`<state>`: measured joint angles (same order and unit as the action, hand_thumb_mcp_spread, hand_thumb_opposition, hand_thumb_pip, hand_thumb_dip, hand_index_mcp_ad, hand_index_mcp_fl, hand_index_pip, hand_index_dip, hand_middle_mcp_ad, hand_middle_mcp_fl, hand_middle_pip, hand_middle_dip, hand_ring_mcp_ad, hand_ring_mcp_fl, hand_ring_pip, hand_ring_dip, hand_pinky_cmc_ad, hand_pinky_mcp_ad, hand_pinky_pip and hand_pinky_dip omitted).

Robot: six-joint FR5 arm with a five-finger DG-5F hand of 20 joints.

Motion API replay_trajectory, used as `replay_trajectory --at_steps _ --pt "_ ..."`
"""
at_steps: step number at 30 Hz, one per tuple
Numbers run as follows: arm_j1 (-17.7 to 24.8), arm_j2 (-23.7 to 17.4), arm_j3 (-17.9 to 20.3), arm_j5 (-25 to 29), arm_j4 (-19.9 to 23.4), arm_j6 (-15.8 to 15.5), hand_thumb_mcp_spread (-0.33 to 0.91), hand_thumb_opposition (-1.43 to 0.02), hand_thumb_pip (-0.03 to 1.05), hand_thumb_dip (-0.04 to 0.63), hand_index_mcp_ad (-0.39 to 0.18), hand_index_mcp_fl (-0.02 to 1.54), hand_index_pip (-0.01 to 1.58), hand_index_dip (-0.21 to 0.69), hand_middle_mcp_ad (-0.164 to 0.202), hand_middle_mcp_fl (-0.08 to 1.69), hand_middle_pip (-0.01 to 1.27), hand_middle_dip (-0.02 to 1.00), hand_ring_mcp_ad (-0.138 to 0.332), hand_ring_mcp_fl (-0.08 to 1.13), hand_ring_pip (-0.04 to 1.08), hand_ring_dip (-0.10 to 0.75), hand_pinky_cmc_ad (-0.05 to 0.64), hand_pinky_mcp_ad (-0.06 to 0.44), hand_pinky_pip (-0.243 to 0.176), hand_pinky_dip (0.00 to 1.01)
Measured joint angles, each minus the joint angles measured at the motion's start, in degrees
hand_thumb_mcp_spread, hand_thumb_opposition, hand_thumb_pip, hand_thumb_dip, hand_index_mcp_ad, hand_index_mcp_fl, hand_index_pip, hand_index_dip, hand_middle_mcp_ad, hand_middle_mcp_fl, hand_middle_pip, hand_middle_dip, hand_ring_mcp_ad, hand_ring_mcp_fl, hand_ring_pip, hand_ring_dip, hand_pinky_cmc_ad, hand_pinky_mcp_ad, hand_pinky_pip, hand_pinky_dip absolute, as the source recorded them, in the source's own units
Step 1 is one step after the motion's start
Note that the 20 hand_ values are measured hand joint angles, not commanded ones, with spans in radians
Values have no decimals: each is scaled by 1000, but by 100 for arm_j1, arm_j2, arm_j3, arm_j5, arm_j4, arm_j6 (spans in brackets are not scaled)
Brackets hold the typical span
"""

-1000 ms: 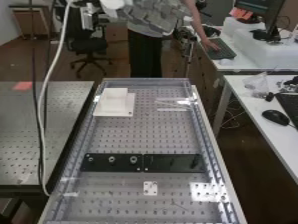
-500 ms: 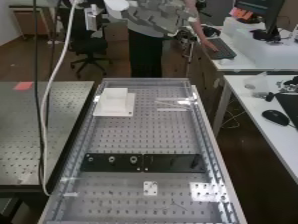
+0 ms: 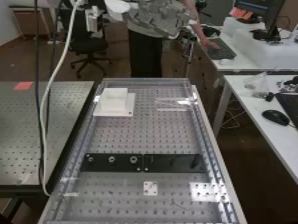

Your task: Grab the chopstick and place it in the clear container

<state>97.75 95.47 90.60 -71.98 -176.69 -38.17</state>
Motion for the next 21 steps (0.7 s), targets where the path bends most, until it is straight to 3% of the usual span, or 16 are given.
replay_trajectory --at_steps 17,21 --pt "-16 -6 17 -105 54 -33 161 -689 401 56 -188 305 35 314 45 110 120 279 120 10 86 152 527 346 -141 164" --pt "-22 -2 14 -90 55 -38 161 -693 450 56 -188 311 35 314 45 110 120 279 120 10 86 152 527 346 -145 164"
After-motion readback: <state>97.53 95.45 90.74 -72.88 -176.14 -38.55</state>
